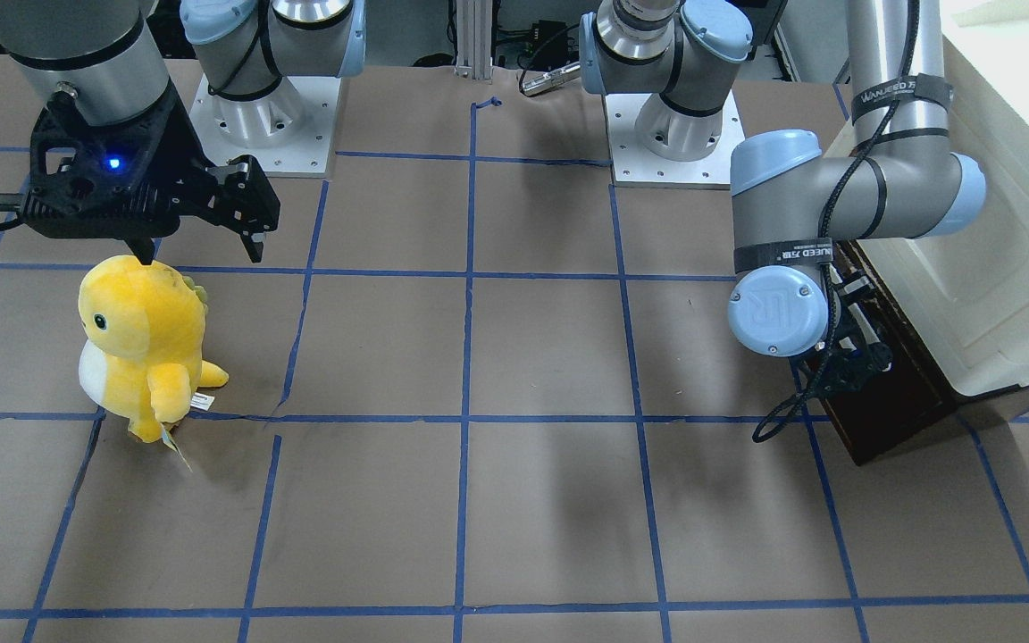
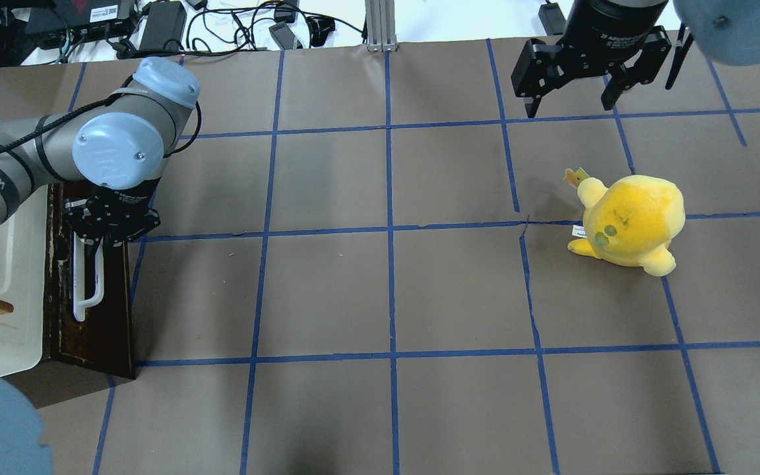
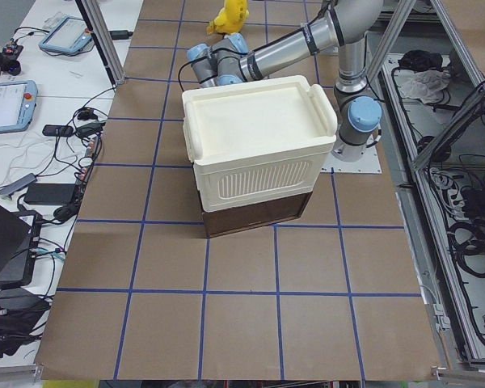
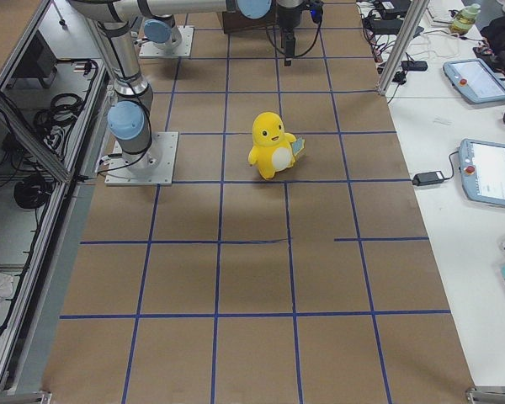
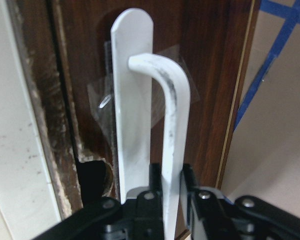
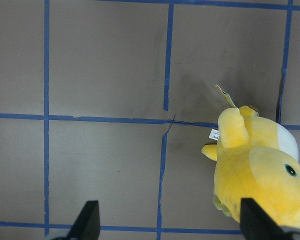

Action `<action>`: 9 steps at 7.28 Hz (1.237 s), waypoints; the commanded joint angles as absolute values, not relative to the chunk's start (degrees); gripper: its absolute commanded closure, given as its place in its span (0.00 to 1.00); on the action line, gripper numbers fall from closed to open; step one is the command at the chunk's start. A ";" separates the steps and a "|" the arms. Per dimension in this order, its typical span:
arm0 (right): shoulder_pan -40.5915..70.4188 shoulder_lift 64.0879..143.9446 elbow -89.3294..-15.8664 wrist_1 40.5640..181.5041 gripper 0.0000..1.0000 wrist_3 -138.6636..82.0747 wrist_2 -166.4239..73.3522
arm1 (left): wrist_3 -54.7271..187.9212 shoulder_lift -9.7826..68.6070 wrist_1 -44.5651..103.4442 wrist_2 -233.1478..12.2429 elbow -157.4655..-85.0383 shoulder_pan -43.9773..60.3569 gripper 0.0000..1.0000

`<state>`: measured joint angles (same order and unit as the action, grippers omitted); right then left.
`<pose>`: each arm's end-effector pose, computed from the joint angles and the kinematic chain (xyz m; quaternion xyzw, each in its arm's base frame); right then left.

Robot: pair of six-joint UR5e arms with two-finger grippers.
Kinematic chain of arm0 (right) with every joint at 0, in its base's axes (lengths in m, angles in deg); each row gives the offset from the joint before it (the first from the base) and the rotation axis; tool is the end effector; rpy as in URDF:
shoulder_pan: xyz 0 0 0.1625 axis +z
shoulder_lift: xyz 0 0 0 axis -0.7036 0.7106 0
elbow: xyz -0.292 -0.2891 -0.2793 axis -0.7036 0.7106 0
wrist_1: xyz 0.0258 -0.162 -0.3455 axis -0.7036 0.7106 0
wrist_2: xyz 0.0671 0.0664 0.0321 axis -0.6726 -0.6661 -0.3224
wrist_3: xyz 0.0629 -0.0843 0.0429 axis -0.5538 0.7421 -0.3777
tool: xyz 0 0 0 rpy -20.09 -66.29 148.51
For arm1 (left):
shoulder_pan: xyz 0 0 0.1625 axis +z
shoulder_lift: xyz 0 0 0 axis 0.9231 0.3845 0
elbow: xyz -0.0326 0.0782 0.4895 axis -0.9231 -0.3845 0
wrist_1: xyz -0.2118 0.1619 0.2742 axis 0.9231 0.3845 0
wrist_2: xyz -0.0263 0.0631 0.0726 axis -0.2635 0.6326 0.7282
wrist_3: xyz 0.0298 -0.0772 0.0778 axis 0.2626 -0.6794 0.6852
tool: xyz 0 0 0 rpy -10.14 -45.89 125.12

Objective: Pull drawer sideways
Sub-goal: 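Pull the handle with the left gripper, sliding the drawer out of the cabinet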

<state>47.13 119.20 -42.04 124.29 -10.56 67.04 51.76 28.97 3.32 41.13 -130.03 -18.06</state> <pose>0.1484 -0.5018 0.5651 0.0268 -0.9994 0.0231 0.0047 -0.0186 -0.5248 0.3341 -0.1847 0.8947 0.1583 0.3747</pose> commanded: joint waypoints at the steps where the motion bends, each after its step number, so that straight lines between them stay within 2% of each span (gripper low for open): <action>1: 47.13 119.20 -42.04 124.29 0.00 -10.56 67.01 | 52.06 29.15 3.25 41.07 -129.78 -18.31 1.00; 9: 47.13 119.20 -42.04 124.29 0.00 -10.56 67.10 | 51.89 29.24 3.25 37.82 -128.46 -19.80 1.00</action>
<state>47.13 119.20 -42.05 124.29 -10.56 67.06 51.95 29.32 3.26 38.10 -128.64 -19.48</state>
